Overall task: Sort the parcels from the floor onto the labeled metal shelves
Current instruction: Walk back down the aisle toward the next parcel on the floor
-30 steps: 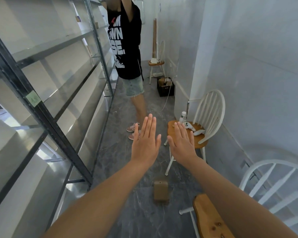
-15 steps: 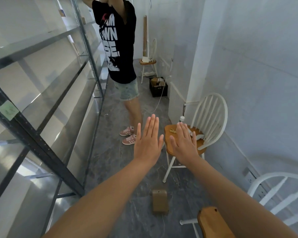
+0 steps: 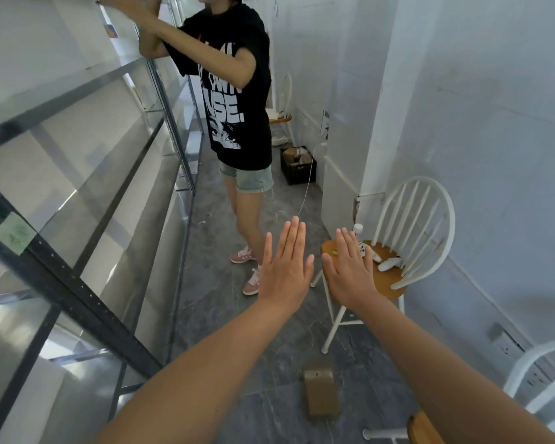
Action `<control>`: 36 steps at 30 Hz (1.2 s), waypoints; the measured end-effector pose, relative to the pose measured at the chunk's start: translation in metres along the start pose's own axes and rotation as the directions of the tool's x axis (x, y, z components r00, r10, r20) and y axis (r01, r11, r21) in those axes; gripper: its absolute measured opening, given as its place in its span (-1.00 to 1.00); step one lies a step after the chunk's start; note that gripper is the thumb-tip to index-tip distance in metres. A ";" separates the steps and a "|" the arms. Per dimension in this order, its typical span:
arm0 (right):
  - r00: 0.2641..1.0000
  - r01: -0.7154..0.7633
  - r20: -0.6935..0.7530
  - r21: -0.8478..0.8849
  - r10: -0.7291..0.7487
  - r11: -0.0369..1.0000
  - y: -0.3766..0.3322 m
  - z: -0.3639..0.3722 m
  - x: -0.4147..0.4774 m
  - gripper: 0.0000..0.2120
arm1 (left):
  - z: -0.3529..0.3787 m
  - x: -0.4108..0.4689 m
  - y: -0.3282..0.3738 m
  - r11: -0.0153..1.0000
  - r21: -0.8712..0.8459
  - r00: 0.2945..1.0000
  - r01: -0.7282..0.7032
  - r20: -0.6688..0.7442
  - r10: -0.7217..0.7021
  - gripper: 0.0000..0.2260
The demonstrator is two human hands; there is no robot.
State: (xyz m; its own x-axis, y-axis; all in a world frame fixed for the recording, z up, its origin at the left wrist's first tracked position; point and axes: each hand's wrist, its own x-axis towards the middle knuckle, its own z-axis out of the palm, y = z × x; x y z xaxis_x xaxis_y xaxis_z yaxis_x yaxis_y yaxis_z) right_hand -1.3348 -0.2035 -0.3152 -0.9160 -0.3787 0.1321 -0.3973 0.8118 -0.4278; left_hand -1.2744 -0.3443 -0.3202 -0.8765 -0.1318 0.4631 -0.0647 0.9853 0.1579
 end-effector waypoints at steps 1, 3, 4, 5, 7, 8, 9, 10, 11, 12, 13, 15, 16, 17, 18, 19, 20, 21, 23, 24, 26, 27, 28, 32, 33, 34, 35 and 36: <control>1.000 -0.007 0.003 0.003 0.007 1.000 -0.001 0.002 0.000 -0.40 | 0.001 0.002 -0.003 1.000 -0.010 1.000 0.004 0.009 -0.004 -0.45; 1.000 -0.018 0.007 0.003 0.017 1.000 -0.002 0.006 0.001 -0.40 | 0.003 0.005 -0.005 1.000 -0.017 1.000 0.002 0.018 -0.001 -0.45; 1.000 -0.018 0.007 -0.001 0.019 1.000 -0.001 0.008 0.001 -0.40 | 0.004 0.006 -0.005 1.000 -0.015 1.000 -0.004 0.018 0.004 -0.45; 1.000 -0.019 0.007 -0.006 0.019 1.000 0.000 0.010 0.003 -0.40 | 0.006 0.007 -0.006 1.000 -0.012 1.000 -0.010 0.015 0.010 -0.44; 1.000 -0.023 0.006 -0.010 0.023 1.000 0.003 0.011 0.008 -0.40 | 0.009 0.010 -0.006 1.000 -0.010 1.000 -0.015 0.013 0.015 -0.44; 1.000 -0.025 0.006 -0.010 0.025 1.000 0.005 0.012 0.011 -0.40 | 0.011 0.012 -0.005 1.000 -0.012 1.000 -0.013 0.016 0.013 -0.44; 1.000 -0.026 0.004 -0.009 0.026 1.000 0.006 0.012 0.013 -0.40 | 0.012 0.013 -0.004 1.000 -0.013 1.000 -0.010 0.020 0.010 -0.44; 1.000 -0.026 0.008 -0.008 0.026 1.000 0.008 0.011 0.016 -0.40 | 0.014 0.014 -0.003 1.000 -0.013 1.000 -0.006 0.022 0.006 -0.44; 1.000 -0.025 0.016 -0.009 0.025 1.000 0.010 0.011 0.019 -0.40 | 0.016 0.016 -0.001 1.000 -0.012 1.000 -0.002 0.023 0.003 -0.44; 0.999 -0.021 0.024 -0.011 0.022 1.000 0.012 0.010 0.023 -0.40 | 0.019 0.019 0.000 1.000 -0.012 1.000 -0.003 0.025 0.003 -0.44; 0.999 -0.017 0.031 -0.012 0.017 1.000 0.015 0.010 0.027 -0.40 | 0.022 0.022 0.002 1.000 -0.009 1.000 -0.002 0.028 0.002 -0.44; 0.999 -0.004 0.042 -0.010 0.005 1.000 0.022 0.010 0.037 -0.40 | 0.030 0.032 0.005 1.000 -0.006 0.999 0.008 0.033 -0.008 -0.44; 0.999 0.002 0.049 -0.005 -0.001 1.000 0.025 0.009 0.043 -0.40 | 0.033 0.038 0.007 1.000 -0.009 0.999 0.018 0.041 -0.018 -0.44; 0.998 0.007 0.057 -0.001 -0.007 1.000 0.029 0.008 0.049 -0.40 | 0.036 0.044 0.009 0.999 -0.014 0.998 0.028 0.052 -0.028 -0.44; 0.998 0.011 0.062 0.001 -0.011 1.000 0.034 0.007 0.055 -0.40 | 0.039 0.051 0.012 0.999 -0.018 0.998 0.034 0.062 -0.033 -0.44; 0.998 0.015 0.065 0.001 -0.015 1.000 0.038 0.004 0.061 -0.40 | 0.042 0.057 0.015 0.999 -0.017 0.997 0.035 0.069 -0.034 -0.43; 0.997 0.018 0.069 0.002 -0.018 1.000 0.043 0.002 0.068 -0.40 | 0.045 0.064 0.019 0.999 -0.014 0.996 0.035 0.078 -0.034 -0.43; 0.997 0.021 0.072 0.006 -0.022 1.000 0.049 -0.001 0.076 -0.40 | 0.048 0.071 0.022 0.999 -0.008 0.996 0.038 0.086 -0.037 -0.43; 0.997 0.023 0.070 0.013 -0.024 1.000 0.060 -0.007 0.090 -0.41 | 0.055 0.086 0.029 0.998 -0.001 0.995 0.061 0.082 -0.061 -0.43; 0.997 0.024 0.070 0.015 -0.025 1.000 0.066 -0.009 0.097 -0.41 | 0.059 0.093 0.033 0.997 0.002 0.994 0.074 0.077 -0.074 -0.43; 0.996 0.032 0.079 0.014 -0.033 0.999 0.077 -0.011 0.111 -0.40 | 0.067 0.105 0.040 0.996 0.008 0.992 0.089 0.092 -0.090 -0.43; 0.996 0.037 0.084 0.016 -0.038 0.999 0.082 -0.012 0.118 -0.40 | 0.072 0.110 0.043 0.996 0.014 0.991 0.092 0.099 -0.093 -0.43; 0.995 0.042 0.088 0.020 -0.044 0.999 0.087 -0.013 0.124 -0.40 | 0.076 0.115 0.047 0.995 0.021 0.990 0.093 0.101 -0.095 -0.44; 0.992 0.063 0.106 0.021 -0.065 0.998 0.104 -0.013 0.143 -0.40 | 0.089 0.131 0.060 0.992 0.028 0.985 0.123 0.118 -0.125 -0.43; 0.991 0.071 0.113 0.020 -0.073 0.997 0.108 -0.012 0.146 -0.40 | 0.093 0.133 0.062 0.991 0.037 0.984 0.129 0.116 -0.133 -0.43; 0.989 0.080 0.120 0.019 -0.082 0.997 0.111 -0.010 0.149 -0.40 | 0.097 0.135 0.063 0.990 0.044 0.984 0.133 0.117 -0.137 -0.43; 0.988 0.088 0.128 0.021 -0.090 0.996 0.115 -0.008 0.151 -0.40 | 0.101 0.137 0.065 0.989 0.043 0.982 0.139 0.119 -0.143 -0.43; 0.986 0.090 0.137 0.028 -0.093 0.996 0.117 -0.005 0.153 -0.40 | 0.105 0.137 0.065 0.989 0.039 0.981 0.145 0.124 -0.149 -0.44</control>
State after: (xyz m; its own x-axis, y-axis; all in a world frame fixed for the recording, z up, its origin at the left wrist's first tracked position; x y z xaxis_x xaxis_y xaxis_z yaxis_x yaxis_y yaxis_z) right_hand -1.5217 -0.1640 -0.3411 -0.8588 -0.5101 0.0481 -0.4769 0.7614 -0.4391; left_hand -1.4490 -0.2869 -0.3377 -0.9094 -0.2625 0.3226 -0.2096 0.9592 0.1896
